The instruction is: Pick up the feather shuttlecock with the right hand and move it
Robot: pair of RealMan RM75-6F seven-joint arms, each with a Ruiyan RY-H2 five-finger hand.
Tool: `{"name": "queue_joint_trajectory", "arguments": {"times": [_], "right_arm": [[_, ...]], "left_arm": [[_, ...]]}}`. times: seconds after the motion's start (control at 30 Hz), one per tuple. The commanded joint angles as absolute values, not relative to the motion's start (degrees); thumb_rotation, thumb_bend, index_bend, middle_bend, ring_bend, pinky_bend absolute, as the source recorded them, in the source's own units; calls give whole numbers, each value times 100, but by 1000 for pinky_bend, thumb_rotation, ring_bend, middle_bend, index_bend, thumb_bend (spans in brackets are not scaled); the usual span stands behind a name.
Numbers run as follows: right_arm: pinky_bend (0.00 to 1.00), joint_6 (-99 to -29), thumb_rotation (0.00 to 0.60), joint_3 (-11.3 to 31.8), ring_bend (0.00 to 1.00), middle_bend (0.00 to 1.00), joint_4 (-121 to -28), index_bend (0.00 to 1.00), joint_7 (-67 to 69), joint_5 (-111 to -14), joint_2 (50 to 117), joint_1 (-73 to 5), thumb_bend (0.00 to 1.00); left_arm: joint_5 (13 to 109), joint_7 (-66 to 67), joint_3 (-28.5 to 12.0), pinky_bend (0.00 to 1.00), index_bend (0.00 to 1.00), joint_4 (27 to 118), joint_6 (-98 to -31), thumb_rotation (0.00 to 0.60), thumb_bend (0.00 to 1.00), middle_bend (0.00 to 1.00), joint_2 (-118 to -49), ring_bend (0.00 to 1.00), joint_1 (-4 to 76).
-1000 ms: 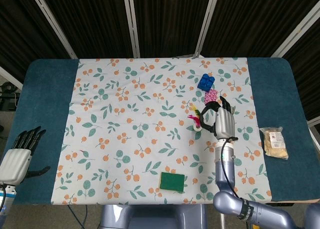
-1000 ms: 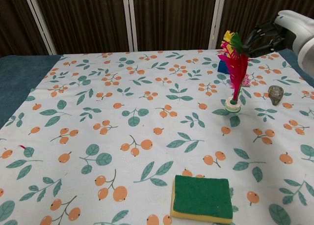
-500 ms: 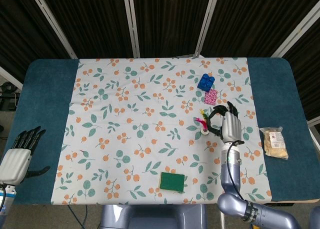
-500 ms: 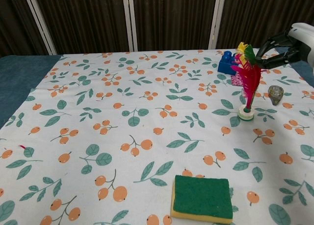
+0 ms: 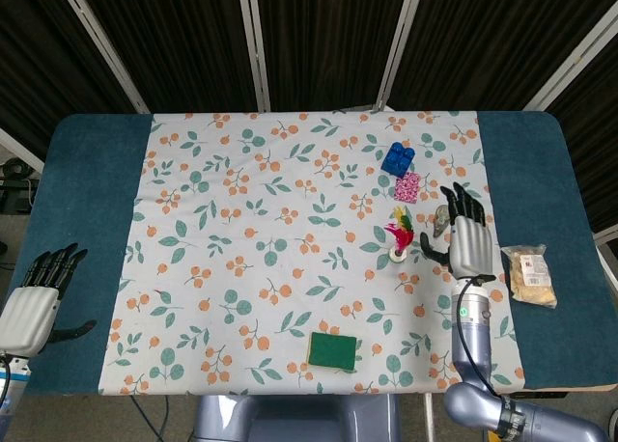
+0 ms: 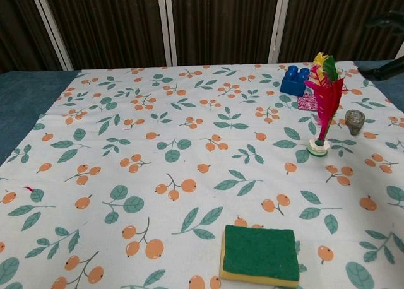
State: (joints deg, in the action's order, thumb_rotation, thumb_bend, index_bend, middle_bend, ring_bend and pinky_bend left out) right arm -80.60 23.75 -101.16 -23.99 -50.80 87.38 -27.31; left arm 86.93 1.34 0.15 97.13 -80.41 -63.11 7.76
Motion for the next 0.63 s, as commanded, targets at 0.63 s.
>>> {"name": "queue_joint_trajectory", "arguments": {"times": [0.63], "right_arm": [[0, -9657, 600, -90, 0, 0, -9086, 66, -1832, -8796, 6417, -449, 131]], "left_arm": [[8987, 577, 26, 0, 0, 9442, -8249, 600, 70, 0, -6389, 0, 775]]}}
